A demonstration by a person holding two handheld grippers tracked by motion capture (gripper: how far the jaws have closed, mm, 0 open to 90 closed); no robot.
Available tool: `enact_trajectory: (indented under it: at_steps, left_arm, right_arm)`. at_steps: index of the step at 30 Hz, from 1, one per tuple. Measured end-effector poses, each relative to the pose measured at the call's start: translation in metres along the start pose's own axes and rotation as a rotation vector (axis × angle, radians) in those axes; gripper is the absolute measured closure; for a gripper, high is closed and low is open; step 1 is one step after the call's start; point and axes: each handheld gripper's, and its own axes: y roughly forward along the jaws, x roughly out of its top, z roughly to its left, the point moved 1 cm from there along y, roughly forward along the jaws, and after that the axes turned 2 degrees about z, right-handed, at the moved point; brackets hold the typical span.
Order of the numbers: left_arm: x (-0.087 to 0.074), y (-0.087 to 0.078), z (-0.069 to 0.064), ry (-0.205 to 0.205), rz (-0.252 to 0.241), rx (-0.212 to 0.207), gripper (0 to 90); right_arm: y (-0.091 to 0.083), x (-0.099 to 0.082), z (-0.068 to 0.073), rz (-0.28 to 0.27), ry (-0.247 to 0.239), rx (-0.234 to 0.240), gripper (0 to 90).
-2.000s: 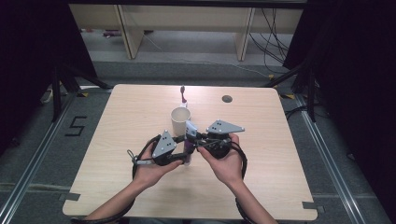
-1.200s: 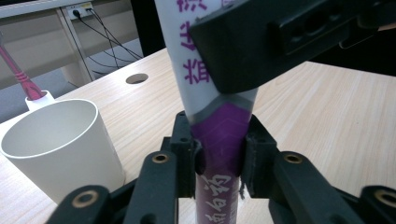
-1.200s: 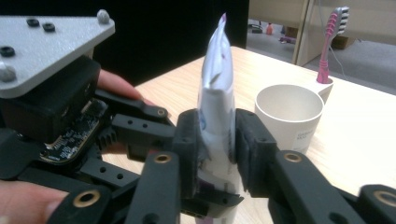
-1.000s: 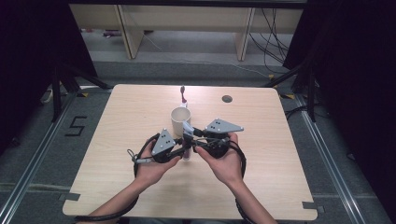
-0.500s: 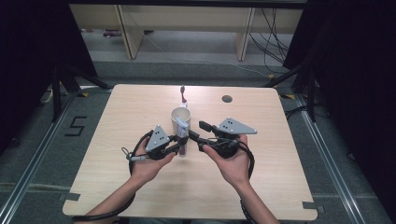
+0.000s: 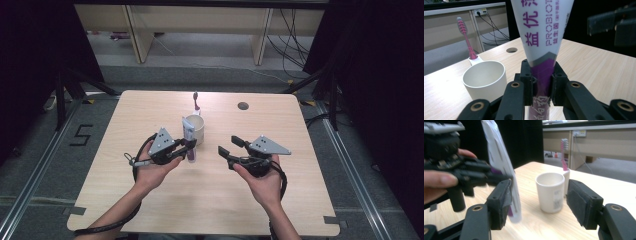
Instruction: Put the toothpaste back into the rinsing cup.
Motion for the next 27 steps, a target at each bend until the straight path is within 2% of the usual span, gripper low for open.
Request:
enact_trajectory:
  at_steps: [1, 2, 4, 5, 7, 9, 10, 12, 13, 15, 17, 18, 20, 21, 22, 24, 25, 27]
  left_arm:
    - [0.001, 0.0, 0.001, 0.003, 0.0, 0.001, 76.5]
    - [0.002, -0.001, 0.002, 0.003, -0.001, 0.001, 76.5]
    - [0.004, -0.001, 0.004, 0.0, -0.006, 0.007, 76.4]
    - [0.005, -0.001, 0.005, -0.001, -0.008, 0.007, 76.4]
    - [0.007, -0.002, 0.007, -0.002, -0.014, 0.011, 76.5]
    - [0.011, -0.002, 0.009, -0.004, -0.018, 0.017, 76.5]
    - [0.012, -0.003, 0.011, -0.001, -0.02, 0.018, 76.5]
    - [0.015, -0.003, 0.012, 0.0, -0.024, 0.025, 76.5]
    - [0.016, -0.003, 0.013, 0.001, -0.025, 0.026, 76.5]
    - [0.018, -0.003, 0.014, 0.003, -0.032, 0.03, 76.5]
    - [0.02, -0.003, 0.016, -0.001, -0.041, 0.034, 76.5]
    - [0.021, -0.003, 0.016, -0.004, -0.043, 0.035, 76.5]
    - [0.023, -0.002, 0.018, -0.007, -0.048, 0.039, 76.5]
    - [0.025, -0.002, 0.018, -0.007, -0.052, 0.04, 76.5]
    - [0.026, -0.002, 0.019, -0.005, -0.054, 0.042, 76.5]
    - [0.029, -0.001, 0.02, 0.004, -0.056, 0.043, 76.5]
    - [0.03, -0.001, 0.02, 0.009, -0.062, 0.043, 76.5]
    - [0.033, 0.0, 0.021, 0.027, -0.075, 0.053, 76.4]
  right_arm:
    - [-0.001, -0.003, -0.001, -0.005, 0.005, -0.013, 37.3]
    - [-0.002, -0.009, -0.006, 0.002, -0.012, -0.034, 37.2]
    - [-0.004, -0.012, -0.008, 0.005, -0.004, -0.04, 37.2]
    - [-0.005, -0.014, -0.011, 0.011, -0.015, -0.057, 37.2]
    - [-0.007, -0.02, -0.013, 0.015, 0.019, -0.06, 37.1]
    - [-0.008, -0.025, -0.016, 0.007, 0.03, -0.067, 36.9]
    - [-0.009, -0.028, -0.019, 0.008, 0.02, -0.084, 36.7]
    - [-0.009, -0.033, -0.02, 0.004, 0.045, -0.091, 36.1]
    - [-0.01, -0.036, -0.023, 0.011, 0.028, -0.109, 35.8]
    - [-0.011, -0.04, -0.025, 0.01, 0.038, -0.12, 35.7]
    - [-0.01, -0.043, -0.028, 0.016, 0.035, -0.113, 35.7]
    - [-0.011, -0.044, -0.029, 0.02, 0.042, -0.126, 35.8]
    - [-0.012, -0.044, -0.032, 0.02, 0.024, -0.14, 35.7]
    - [-0.012, -0.045, -0.031, 0.025, 0.046, -0.14, 35.8]
    - [-0.012, -0.045, -0.031, 0.027, 0.046, -0.132, 35.8]
    - [-0.011, -0.046, -0.033, 0.01, 0.029, -0.147, 35.8]
    - [-0.012, -0.047, -0.031, 0.02, 0.062, -0.149, 35.7]
    - [-0.013, -0.048, -0.032, 0.04, 0.039, -0.154, 35.8]
